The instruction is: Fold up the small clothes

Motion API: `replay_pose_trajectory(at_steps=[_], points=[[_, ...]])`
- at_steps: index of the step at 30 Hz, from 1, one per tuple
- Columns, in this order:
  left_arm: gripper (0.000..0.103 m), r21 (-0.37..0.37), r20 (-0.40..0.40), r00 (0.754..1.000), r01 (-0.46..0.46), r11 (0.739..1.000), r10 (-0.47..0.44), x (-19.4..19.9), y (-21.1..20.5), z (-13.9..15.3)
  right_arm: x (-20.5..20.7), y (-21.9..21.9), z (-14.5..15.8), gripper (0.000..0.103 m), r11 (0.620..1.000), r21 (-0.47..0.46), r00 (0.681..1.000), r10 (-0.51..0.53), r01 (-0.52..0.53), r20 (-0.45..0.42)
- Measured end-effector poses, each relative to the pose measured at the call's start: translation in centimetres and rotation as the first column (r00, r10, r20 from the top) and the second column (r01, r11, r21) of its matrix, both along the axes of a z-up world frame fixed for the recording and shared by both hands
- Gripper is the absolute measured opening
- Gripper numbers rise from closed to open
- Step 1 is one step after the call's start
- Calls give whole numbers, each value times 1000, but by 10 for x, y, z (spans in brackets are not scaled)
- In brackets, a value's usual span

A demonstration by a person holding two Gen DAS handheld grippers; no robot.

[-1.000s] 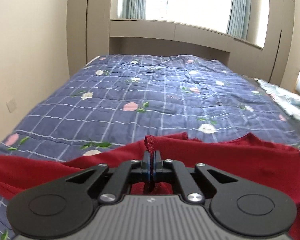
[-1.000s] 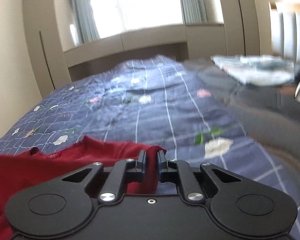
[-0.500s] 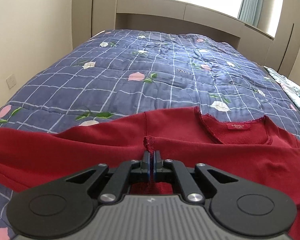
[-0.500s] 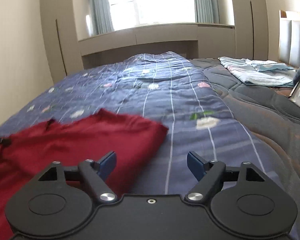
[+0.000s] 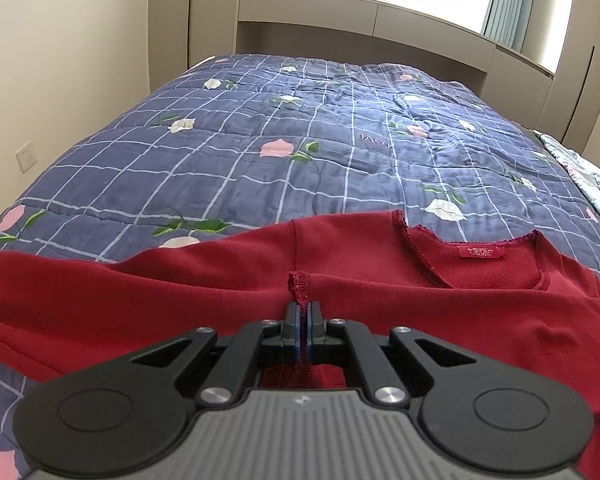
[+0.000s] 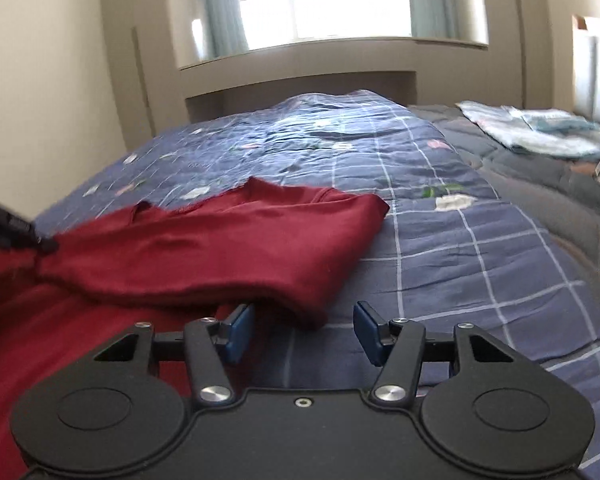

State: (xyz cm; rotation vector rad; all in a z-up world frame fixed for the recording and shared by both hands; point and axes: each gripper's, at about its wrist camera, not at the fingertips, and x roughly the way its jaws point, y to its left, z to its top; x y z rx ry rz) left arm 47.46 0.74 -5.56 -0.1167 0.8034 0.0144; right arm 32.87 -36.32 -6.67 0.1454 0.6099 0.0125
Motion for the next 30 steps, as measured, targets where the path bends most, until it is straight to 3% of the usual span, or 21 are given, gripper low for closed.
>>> replay_pose_trajectory(at_steps=[3, 5, 7, 9, 11, 15, 17, 22, 25, 28, 30], points=[[2, -7, 1, 1000, -6, 1000, 6, 0, 1, 0, 9, -4, -6, 53, 995, 80, 998, -56, 57, -12], [2, -8, 0, 1000, -10, 1000, 10, 1, 2, 0, 13, -8, -7, 47, 988, 126, 996, -90, 91, -14], [2, -3, -5, 1000, -13, 1000, 13, 2, 1, -1, 12, -12, -6, 28, 980, 170, 995, -104, 104, -8], [2, -1, -6, 1000, -11, 1000, 11, 2, 1, -1, 9, -16, -2, 16, 976, 183, 993, -121, 117, 10], [2, -7, -9, 1000, -6, 1000, 6, 2, 2, -2, 5, -17, 5, 10, 979, 158, 990, -137, 130, 37], [2, -14, -18, 1000, 8, 1000, -9, 1, -1, -5, -3, -10, 22, 7, 989, -17, 985, -146, 148, 95], [2, 19, -15, 1000, 14, 1000, -14, 1, -5, -6, 0, -8, 22, 7, 988, -81, 989, -128, 134, 72], [2, 10, -17, 1000, 4, 1000, -4, 2, -5, -8, 6, 0, 2, 9, 965, -236, 994, -110, 112, 21], [2, 9, -16, 1000, 4, 1000, -4, 1, -5, -7, 1, 16, -1, 9, 919, -378, 994, -94, 111, 62], [2, 13, -18, 1000, 7, 1000, -7, 1, -5, -8, -4, 35, 3, 11, 832, -544, 990, -46, 111, 132], [2, 27, -18, 1000, 15, 1000, -14, 1, -6, -9, -3, 39, 0, 11, 795, -600, 992, -21, 93, 126]])
